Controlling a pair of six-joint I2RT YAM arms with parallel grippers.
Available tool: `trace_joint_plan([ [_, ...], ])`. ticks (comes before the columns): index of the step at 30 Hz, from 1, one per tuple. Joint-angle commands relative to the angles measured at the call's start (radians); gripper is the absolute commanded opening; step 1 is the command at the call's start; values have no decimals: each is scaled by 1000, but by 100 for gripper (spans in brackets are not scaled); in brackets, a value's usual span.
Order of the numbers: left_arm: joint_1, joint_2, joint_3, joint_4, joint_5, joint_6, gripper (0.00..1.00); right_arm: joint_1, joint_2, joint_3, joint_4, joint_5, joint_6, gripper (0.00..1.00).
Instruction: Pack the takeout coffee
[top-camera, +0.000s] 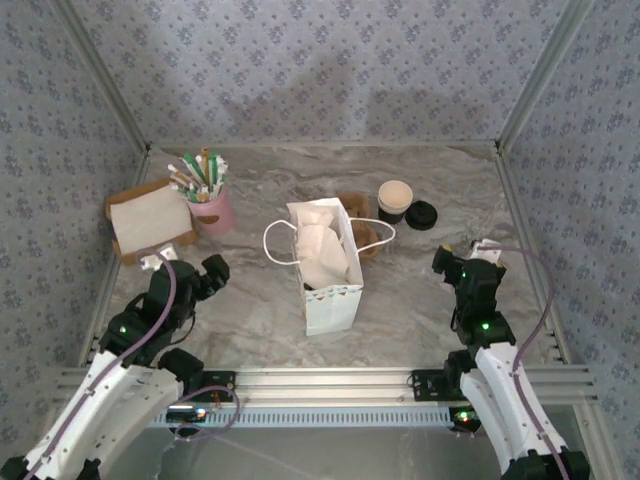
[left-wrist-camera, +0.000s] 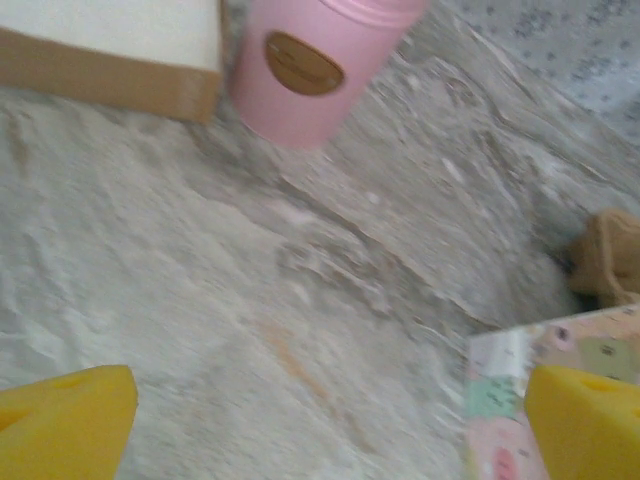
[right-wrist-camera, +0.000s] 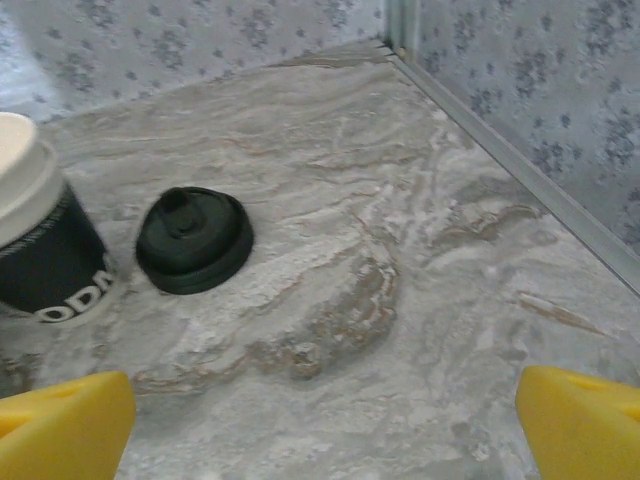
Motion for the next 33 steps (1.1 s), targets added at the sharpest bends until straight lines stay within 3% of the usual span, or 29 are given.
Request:
trace_joint_plan([
  [1,7,-23,-35,-14,-227,135,99,-33,-5,-52,118,46,17,100],
  [3,12,-18,-50,4,-327,167,100,-57,15,-72,152,47,21,100],
  [10,92,113,-155,273,-414,330,100,-103,195,-103,366,42,26,100],
  [16,195,224,-242,584,-307,554,100,-105,453,-83,575,60,10,100],
  [19,287,260,-308,718,-255,570,100,-99,564,-52,670,60,-8,100],
  [23,399,303,-411,926,-103,596,100,-91,693,-18,803,52,-82,100],
  [30,412,441,-415,1144,-43,714,100,-51,749,-13,904,20,-194,100],
  [33,415,533,-404,1245,-62,750,100,-50,840,-48,1071,-9,-246,100],
])
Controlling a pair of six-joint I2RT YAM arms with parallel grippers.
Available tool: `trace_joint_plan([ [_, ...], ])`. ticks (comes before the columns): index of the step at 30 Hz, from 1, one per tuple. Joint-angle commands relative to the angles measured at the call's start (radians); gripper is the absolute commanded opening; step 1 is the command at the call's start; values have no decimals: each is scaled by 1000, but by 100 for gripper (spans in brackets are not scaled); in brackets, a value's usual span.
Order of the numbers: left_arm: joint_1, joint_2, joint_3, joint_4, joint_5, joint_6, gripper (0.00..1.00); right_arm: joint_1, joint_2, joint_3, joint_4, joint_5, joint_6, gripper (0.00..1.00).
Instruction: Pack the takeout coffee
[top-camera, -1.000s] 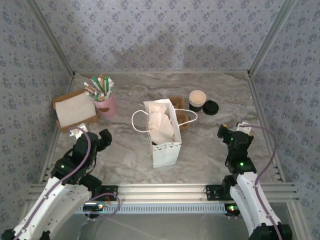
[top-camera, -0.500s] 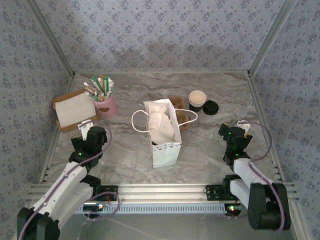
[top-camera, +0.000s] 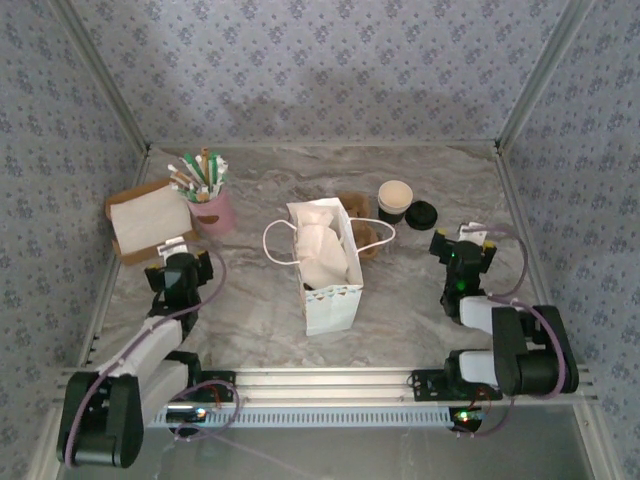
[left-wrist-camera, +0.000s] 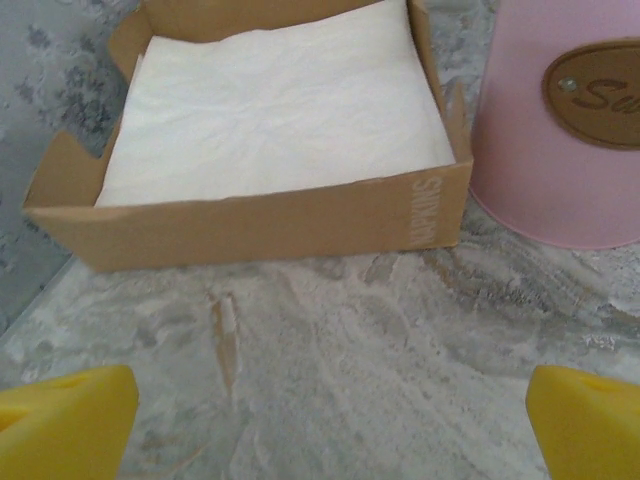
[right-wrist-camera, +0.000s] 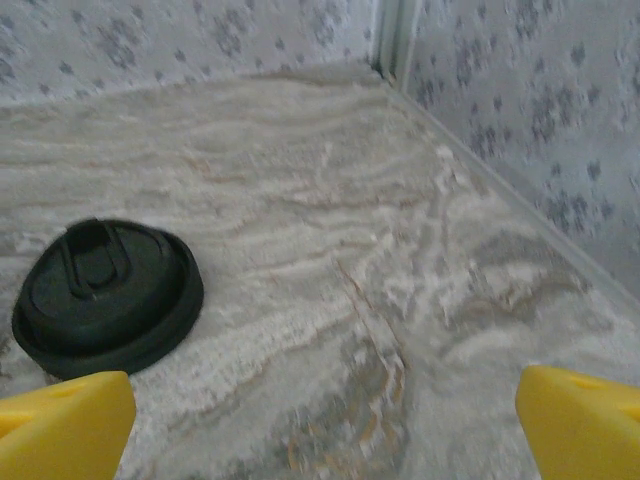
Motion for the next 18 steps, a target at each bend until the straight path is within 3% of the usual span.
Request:
trace_joint_plan([
  [1,8,82,36,201,36,73,99,16,79,-19,194,-35,-96,100],
  [10,-4,296,89,407,146,146,99,72,143,12,209,-80,-187,100],
  [16,-10,367,90,525,189,193,99,26,161,12,204,-159,-151,100],
  [18,-3,431,93,592,220,193,99,5,235,7,293,-181,-140,100],
])
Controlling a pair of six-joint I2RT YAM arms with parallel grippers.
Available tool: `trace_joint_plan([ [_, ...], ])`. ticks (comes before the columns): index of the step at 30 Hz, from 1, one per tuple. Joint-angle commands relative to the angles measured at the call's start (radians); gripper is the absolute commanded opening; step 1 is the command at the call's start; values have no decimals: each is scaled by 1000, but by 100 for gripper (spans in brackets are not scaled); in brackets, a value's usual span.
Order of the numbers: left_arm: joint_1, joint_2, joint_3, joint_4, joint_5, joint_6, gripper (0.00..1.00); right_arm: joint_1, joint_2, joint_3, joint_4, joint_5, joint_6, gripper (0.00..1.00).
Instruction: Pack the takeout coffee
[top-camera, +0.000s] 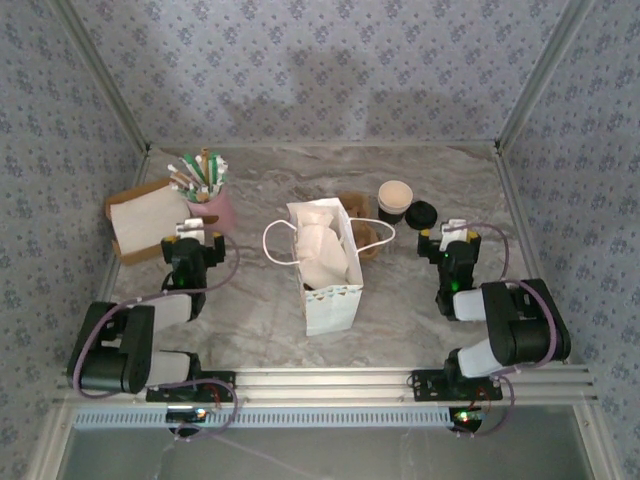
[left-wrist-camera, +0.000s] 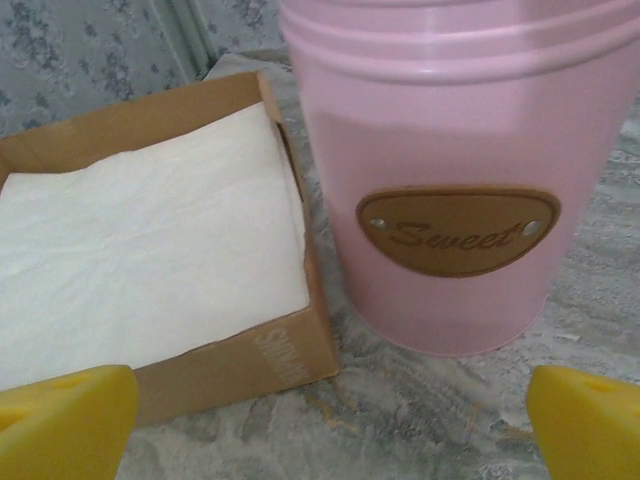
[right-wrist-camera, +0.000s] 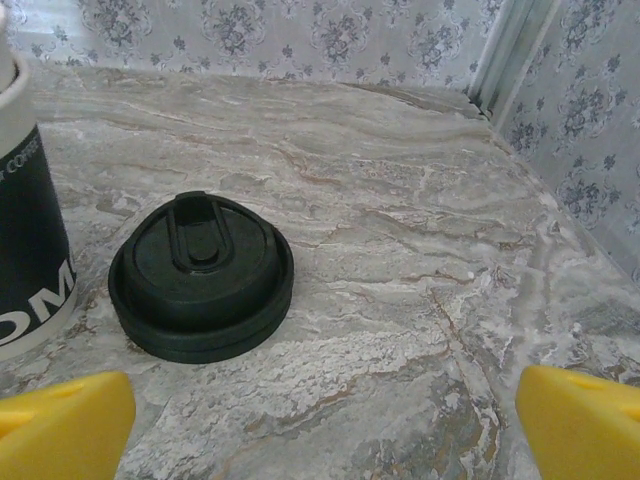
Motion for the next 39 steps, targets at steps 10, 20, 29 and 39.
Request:
trace_joint_plan([
  [10,18,123,104,42,87,29,100,-25,42,90,-98,-85,6,100],
  [20,74,188,44,195,230,11,100,-45,43,120,-152,-106,24,100],
  [29,119,199,122,65,259,-35,100,-90,45,149,-211,-209,43,100],
  [39,119,200,121,64,260,-35,100,-89,45,149,-211,-206,41,100],
])
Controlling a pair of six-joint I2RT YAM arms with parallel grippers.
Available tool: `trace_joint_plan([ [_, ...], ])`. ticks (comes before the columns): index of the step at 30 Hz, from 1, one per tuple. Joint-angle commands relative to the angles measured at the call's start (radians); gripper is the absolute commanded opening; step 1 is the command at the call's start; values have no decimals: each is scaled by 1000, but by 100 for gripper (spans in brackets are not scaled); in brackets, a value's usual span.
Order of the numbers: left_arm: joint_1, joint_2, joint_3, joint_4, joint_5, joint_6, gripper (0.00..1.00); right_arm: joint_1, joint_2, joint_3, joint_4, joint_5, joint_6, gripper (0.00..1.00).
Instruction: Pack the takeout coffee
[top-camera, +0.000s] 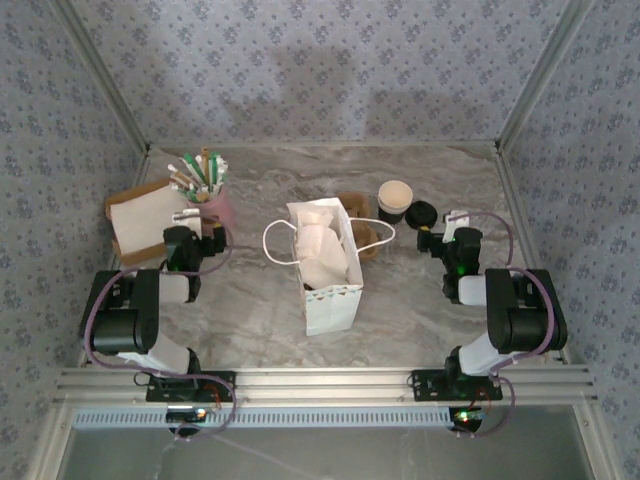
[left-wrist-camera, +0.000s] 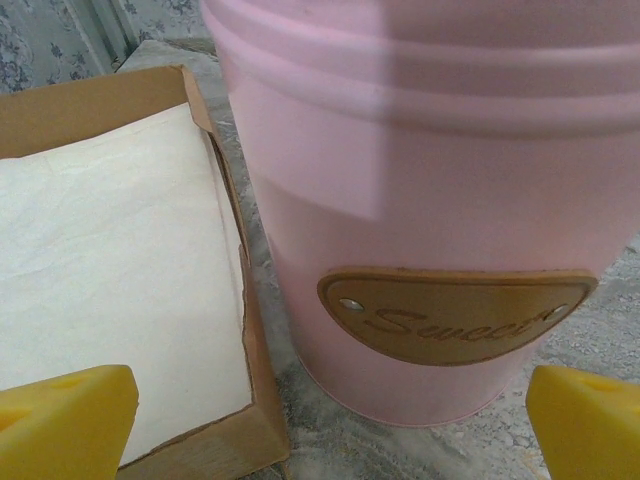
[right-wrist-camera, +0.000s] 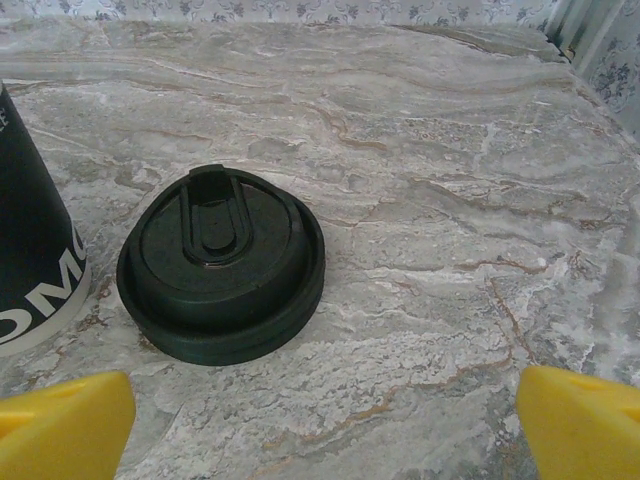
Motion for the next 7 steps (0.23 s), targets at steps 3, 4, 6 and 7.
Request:
trace_joint_plan([
  [3,1,5,13,-5,18,-11,100,0,0,24,-15,-7,12,100],
  [4,1,5,12,-6,18,-12,100,-1,1,23,-15,-7,12,100],
  [6,1,6,12,-6,20,-12,100,-1,0,21,-13,-7,13,100],
  [7,2,5,14,-6,21,-11,100,-1,1,21,-13,-8,12,100],
])
